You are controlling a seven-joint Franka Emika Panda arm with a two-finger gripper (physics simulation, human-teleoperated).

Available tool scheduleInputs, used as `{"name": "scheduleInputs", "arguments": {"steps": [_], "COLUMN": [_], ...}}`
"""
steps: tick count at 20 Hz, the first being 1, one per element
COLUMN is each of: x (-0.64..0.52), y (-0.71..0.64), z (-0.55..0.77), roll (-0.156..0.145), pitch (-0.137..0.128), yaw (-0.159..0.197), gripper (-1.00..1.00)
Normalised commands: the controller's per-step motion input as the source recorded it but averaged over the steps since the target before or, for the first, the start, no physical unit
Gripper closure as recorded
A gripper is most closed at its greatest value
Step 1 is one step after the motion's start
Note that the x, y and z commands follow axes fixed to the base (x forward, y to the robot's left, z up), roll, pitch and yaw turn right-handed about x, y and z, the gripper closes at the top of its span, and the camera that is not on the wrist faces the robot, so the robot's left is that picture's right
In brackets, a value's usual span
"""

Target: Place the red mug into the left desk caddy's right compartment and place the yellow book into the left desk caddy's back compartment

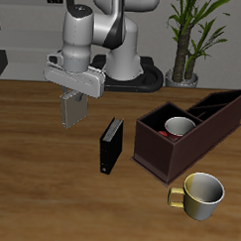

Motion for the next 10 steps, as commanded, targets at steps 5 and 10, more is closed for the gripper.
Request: {"name": "scheduleInputs", "arguments": {"steps": [5,10], "x": [-0.15,-0.15], "y": [0.23,0.37], "z": [0.39,0.41], "roll": [-0.016,-0.025], "pitch": [-0.054,0.003], "yaw": [0.015,0.03], "gripper": [1.0,1.0]}}
